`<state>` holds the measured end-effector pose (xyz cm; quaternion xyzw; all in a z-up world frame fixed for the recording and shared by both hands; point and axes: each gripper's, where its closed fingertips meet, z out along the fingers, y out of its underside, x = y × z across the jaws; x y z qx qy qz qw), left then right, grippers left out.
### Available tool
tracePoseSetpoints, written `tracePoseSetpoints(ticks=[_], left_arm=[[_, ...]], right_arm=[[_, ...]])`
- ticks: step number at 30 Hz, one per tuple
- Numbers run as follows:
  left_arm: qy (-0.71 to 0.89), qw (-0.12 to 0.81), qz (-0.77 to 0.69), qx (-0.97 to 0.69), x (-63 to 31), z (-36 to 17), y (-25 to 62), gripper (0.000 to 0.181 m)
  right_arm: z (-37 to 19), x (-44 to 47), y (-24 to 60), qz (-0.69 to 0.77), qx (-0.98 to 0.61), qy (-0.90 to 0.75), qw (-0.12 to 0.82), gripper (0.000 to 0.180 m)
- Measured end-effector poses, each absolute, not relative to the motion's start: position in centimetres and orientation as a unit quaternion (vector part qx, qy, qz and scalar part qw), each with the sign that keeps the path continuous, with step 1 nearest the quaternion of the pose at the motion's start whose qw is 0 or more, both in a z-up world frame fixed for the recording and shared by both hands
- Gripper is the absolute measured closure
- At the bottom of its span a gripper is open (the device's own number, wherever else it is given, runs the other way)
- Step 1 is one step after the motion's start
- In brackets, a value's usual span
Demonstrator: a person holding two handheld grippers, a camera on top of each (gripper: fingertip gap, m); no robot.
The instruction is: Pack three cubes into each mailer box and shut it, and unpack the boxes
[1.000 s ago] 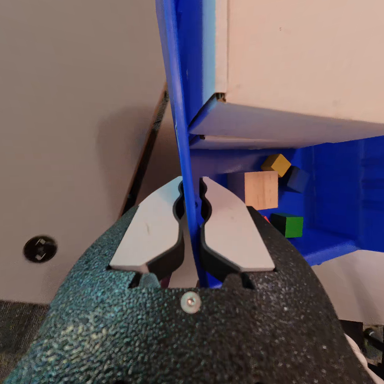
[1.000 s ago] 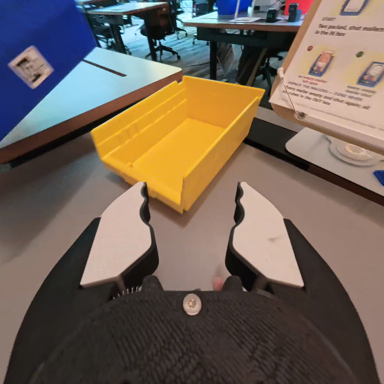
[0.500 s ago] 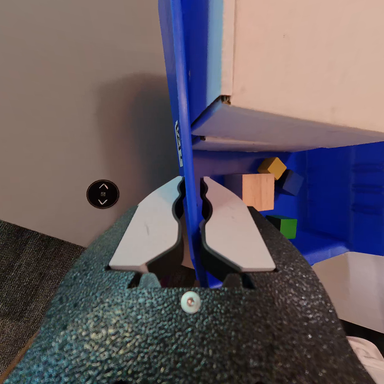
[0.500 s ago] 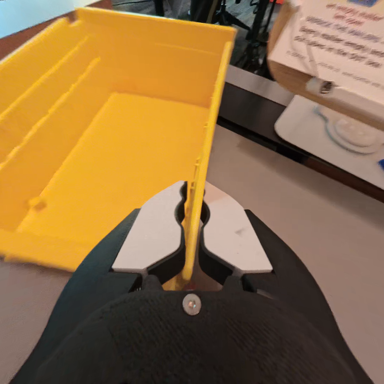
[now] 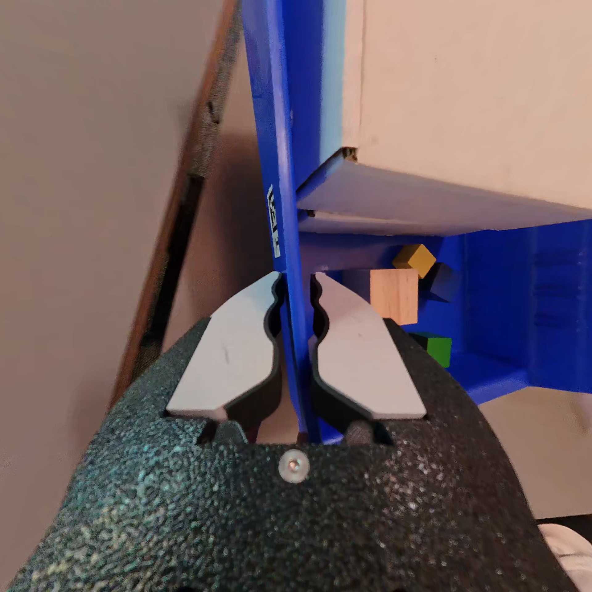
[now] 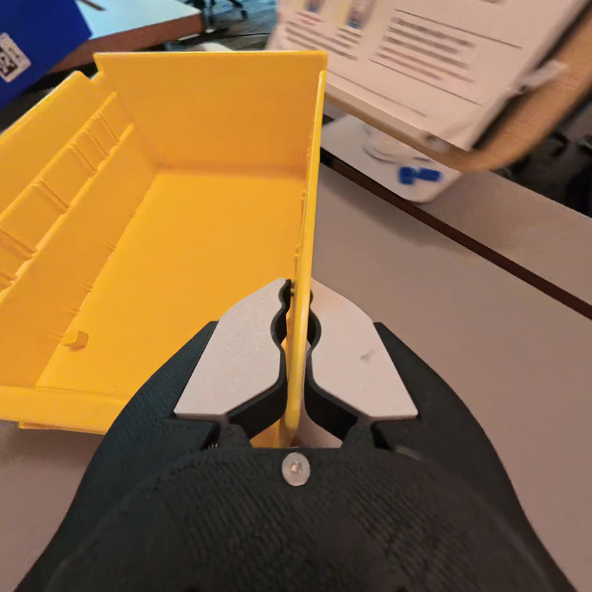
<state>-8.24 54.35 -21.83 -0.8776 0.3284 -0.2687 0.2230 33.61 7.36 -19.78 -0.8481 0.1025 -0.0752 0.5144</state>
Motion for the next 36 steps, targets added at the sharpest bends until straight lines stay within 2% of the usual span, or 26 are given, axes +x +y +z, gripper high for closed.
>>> tracePoseSetpoints(ticks=[8, 14, 19, 29, 34, 36], left_arm=[[0.407, 0.175, -0.272, -0.854, 4.4, -24.9, 50.3, 0.166], [0.441, 0.151, -0.266, -0.844, 11.9, -26.0, 49.0, 0.167], [0.447, 0.141, -0.241, -0.85, 14.3, -27.0, 50.6, 0.166], [0.427, 0.147, -0.23, -0.862, 13.8, -27.5, 53.9, 0.164], [0.445, 0.174, -0.223, -0.85, 13.8, -27.3, 54.9, 0.164], [0.464, 0.188, -0.214, -0.838, 13.9, -27.2, 55.2, 0.164]], right_arm=[[-20.7, 46.5, -13.1, -0.176, -0.821, 0.298, 0.454, 0.174], [-21.3, 52.1, -21.4, -0.183, -0.78, 0.405, 0.44, 0.174], [-22.4, 54.7, -23.1, -0.193, -0.768, 0.434, 0.43, 0.174], [-23.9, 57.9, -19.3, -0.19, -0.761, 0.428, 0.448, 0.174], [-24.7, 58.3, -18.0, -0.201, -0.75, 0.433, 0.457, 0.175], [-24.6, 57.8, -17.7, -0.194, -0.752, 0.429, 0.461, 0.169]])
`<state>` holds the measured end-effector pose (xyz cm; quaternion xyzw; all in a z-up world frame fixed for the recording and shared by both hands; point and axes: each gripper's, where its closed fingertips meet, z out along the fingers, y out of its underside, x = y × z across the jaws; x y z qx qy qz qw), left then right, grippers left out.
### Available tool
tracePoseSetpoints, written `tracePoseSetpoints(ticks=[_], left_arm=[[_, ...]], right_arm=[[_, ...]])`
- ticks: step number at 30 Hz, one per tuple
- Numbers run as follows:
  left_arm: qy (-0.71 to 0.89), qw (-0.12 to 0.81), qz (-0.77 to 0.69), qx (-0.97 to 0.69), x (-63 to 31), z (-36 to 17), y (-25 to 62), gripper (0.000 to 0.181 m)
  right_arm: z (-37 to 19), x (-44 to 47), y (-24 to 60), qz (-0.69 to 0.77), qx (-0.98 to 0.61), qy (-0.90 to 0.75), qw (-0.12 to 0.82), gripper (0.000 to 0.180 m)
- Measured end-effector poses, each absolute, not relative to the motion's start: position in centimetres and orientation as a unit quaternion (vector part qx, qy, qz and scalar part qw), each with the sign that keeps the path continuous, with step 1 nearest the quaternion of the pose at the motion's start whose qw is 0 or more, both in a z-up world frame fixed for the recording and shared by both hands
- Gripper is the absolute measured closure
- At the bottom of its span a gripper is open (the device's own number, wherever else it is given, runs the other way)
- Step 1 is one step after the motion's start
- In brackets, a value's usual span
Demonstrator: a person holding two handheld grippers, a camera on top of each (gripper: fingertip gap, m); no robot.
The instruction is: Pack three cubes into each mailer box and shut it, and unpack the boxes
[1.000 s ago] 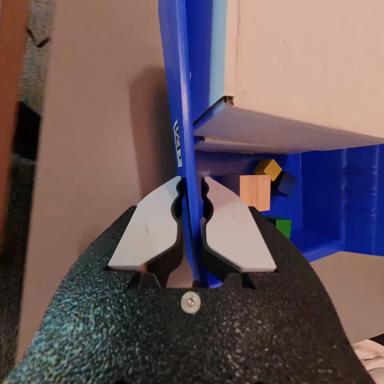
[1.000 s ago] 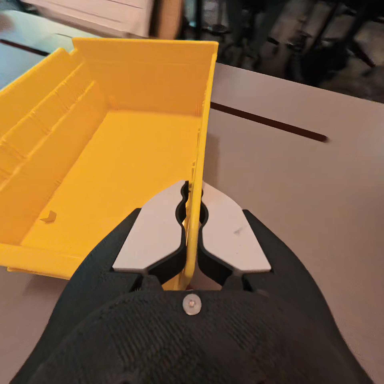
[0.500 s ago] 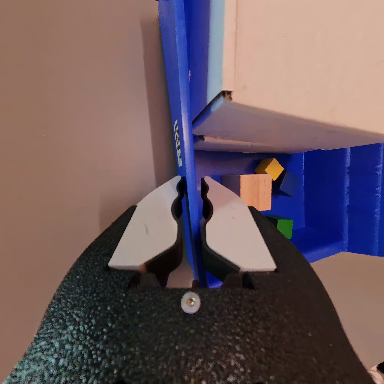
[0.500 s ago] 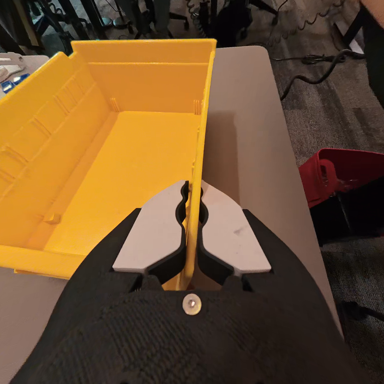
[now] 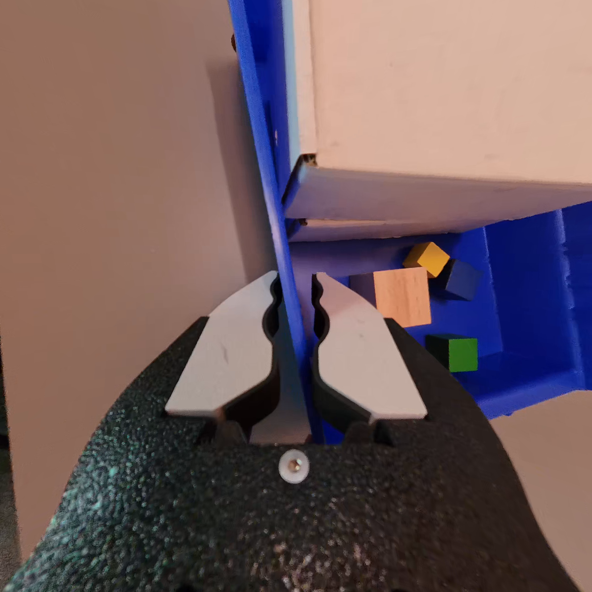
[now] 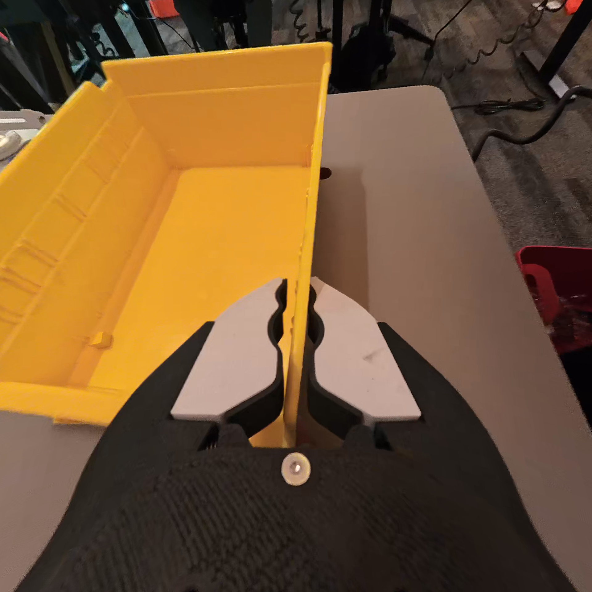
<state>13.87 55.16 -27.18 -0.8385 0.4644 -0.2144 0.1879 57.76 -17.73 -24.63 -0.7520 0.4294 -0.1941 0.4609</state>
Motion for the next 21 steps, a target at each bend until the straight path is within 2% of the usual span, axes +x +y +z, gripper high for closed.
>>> tracePoseSetpoints(ticks=[1, 3, 5, 7, 10, 12, 16, 21], left_arm=[[0.471, 0.199, -0.207, -0.834, 13.9, -27.0, 55.4, 0.165], [0.481, 0.234, -0.186, -0.824, 13.8, -26.0, 56.3, 0.166], [0.511, 0.27, -0.168, -0.799, 13.7, -24.6, 56.8, 0.159], [0.548, 0.314, -0.142, -0.762, 13.5, -22.8, 57.1, 0.139], [0.6, 0.412, -0.092, -0.68, 13.9, -19.5, 57.0, 0.104], [0.643, 0.467, -0.064, -0.603, 14.8, -17.8, 55.6, 0.09], [0.739, 0.503, 0.03, -0.447, 16.9, -18.3, 51.6, 0.076], [0.785, 0.51, 0.089, -0.341, 20.3, -20.8, 48.2, 0.076]], right_arm=[[-24.4, 57.4, -17.6, -0.187, -0.749, 0.431, 0.467, 0.162], [-23.3, 57.0, -18.3, -0.204, -0.728, 0.443, 0.481, 0.135], [-21.8, 55.9, -19.3, -0.231, -0.716, 0.44, 0.491, 0.127], [-20.0, 54.3, -20.0, -0.266, -0.704, 0.426, 0.502, 0.114], [-17.9, 50.3, -19.3, -0.304, -0.698, 0.379, 0.526, 0.107], [-17.7, 47.0, -17.5, -0.296, -0.713, 0.338, 0.539, 0.101], [-18.7, 41.1, -13.3, -0.263, -0.744, 0.268, 0.552, 0.1], [-20.5, 36.7, -9.1, -0.233, -0.782, 0.203, 0.541, 0.099]])
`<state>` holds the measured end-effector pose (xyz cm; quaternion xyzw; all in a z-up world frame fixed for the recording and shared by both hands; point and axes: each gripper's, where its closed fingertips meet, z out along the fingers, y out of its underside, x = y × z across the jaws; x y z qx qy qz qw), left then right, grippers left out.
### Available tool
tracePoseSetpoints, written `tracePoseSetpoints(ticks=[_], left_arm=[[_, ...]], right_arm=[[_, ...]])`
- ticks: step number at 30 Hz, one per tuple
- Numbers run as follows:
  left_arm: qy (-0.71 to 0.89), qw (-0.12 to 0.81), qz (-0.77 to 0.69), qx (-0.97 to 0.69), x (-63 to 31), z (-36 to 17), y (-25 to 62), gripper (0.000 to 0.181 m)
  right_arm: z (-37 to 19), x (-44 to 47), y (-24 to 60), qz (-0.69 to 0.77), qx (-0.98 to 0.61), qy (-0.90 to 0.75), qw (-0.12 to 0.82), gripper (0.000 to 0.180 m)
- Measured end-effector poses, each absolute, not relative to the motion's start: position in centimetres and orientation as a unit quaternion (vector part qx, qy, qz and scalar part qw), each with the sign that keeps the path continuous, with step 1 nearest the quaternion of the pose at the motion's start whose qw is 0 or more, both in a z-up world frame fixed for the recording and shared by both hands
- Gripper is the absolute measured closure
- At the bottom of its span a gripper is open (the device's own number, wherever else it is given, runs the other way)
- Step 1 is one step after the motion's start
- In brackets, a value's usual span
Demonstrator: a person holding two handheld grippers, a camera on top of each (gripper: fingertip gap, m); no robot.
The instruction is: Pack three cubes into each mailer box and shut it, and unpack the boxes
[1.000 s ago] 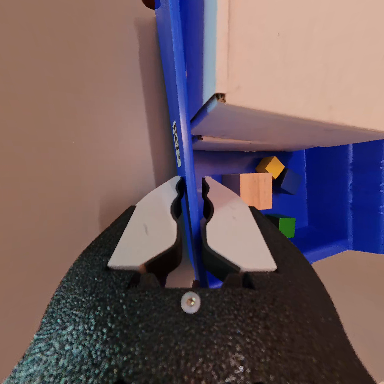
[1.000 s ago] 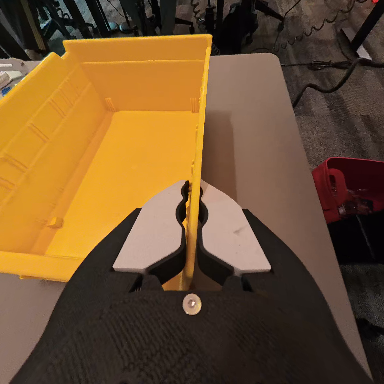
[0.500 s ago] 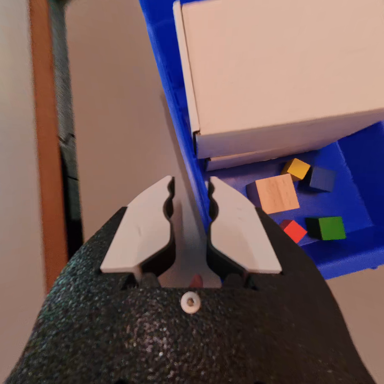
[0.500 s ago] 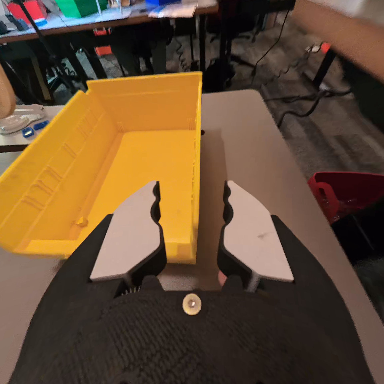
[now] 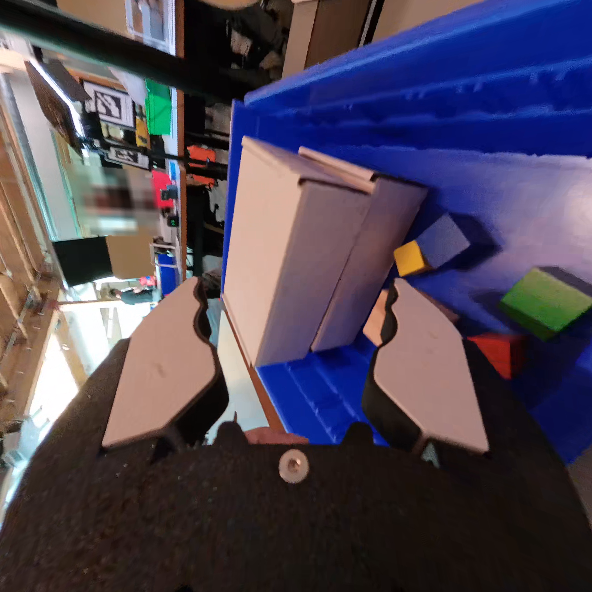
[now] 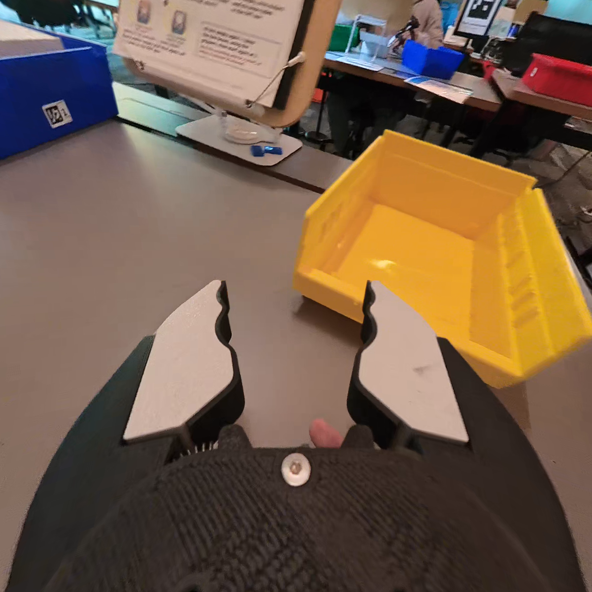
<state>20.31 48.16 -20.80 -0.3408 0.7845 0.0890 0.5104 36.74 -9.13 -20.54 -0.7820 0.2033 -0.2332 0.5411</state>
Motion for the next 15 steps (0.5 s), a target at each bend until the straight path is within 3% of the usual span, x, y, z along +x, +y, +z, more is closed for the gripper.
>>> tracePoseSetpoints(ticks=[8, 13, 15], left_arm=[[0.771, 0.547, 0.195, -0.262, 23.1, -23.0, 48.9, 0.09], [0.763, 0.555, 0.197, -0.267, 23.1, -23.0, 49.0, 0.126], [0.764, 0.558, 0.199, -0.256, 23.0, -22.9, 48.8, 0.126]], right_arm=[[-20.6, 34.7, -7.4, -0.252, -0.799, 0.146, 0.526, 0.101], [-20.8, 34.6, -8.1, -0.248, -0.803, 0.138, 0.524, 0.102], [-20.8, 34.7, -8.3, -0.242, -0.799, 0.146, 0.53, 0.104]])
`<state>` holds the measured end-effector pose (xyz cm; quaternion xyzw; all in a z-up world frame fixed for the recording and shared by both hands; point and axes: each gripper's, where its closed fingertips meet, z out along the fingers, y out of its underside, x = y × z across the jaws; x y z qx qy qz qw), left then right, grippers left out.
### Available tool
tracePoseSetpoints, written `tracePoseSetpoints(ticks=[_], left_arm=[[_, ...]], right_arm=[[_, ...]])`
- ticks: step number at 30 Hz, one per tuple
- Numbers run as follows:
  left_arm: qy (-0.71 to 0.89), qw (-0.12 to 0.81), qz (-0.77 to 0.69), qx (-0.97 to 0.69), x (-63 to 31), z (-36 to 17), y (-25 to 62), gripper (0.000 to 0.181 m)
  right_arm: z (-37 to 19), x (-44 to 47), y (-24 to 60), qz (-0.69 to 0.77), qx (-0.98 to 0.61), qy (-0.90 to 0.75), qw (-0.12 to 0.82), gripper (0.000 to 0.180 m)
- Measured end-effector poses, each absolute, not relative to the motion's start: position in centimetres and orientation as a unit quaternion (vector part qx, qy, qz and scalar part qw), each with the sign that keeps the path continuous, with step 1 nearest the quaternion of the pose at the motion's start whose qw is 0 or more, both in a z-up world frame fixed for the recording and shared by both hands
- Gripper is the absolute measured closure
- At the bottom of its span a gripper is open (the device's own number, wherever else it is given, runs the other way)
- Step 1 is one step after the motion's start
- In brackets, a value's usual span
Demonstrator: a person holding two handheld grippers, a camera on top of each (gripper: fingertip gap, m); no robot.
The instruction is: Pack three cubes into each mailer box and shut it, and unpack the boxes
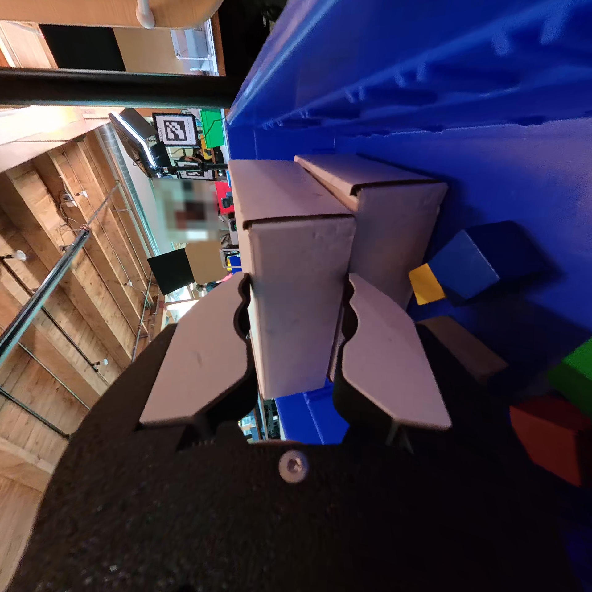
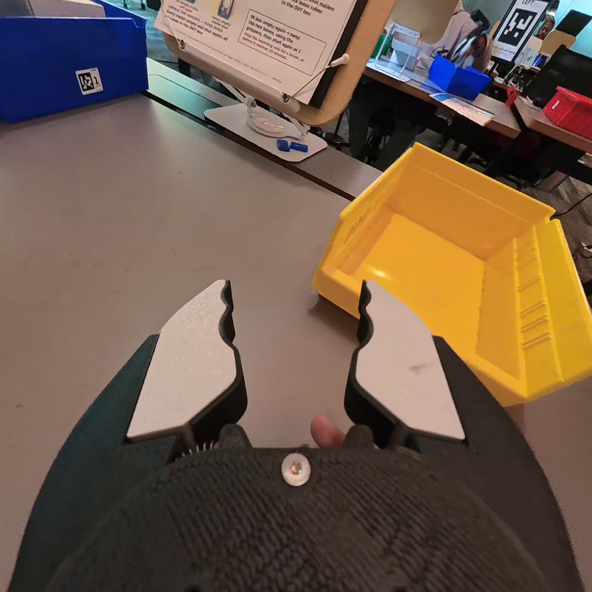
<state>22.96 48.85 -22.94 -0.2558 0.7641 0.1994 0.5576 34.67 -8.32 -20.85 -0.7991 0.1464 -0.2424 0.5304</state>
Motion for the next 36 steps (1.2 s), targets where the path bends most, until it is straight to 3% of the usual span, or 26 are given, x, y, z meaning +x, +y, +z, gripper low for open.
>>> tracePoseSetpoints(ticks=[7, 12, 17, 26, 36], left_arm=[[0.738, 0.597, 0.204, -0.24, 22.1, -20.7, 48.2, 0.127], [0.716, 0.626, 0.193, -0.242, 20.8, -15.5, 46.5, 0.127], [0.753, 0.588, 0.121, -0.269, 19.1, -10.9, 40.5, 0.127], [0.891, 0.36, 0.005, -0.277, 14.9, -11.0, 24.7, 0.127], [0.972, -0.022, -0.045, -0.231, 12.1, -15.3, 11.1, 0.127]], right_arm=[[-20.4, 34.7, -9.0, -0.254, -0.798, 0.146, 0.526, 0.105], [-20.2, 34.0, -8.5, -0.252, -0.802, 0.132, 0.526, 0.105], [-19.7, 32.8, -7.3, -0.25, -0.807, 0.1, 0.525, 0.105], [-18.5, 28.3, -3.7, -0.22, -0.807, -0.007, 0.548, 0.104], [-18.5, 18.8, 1.2, -0.117, -0.783, -0.18, 0.584, 0.099]])
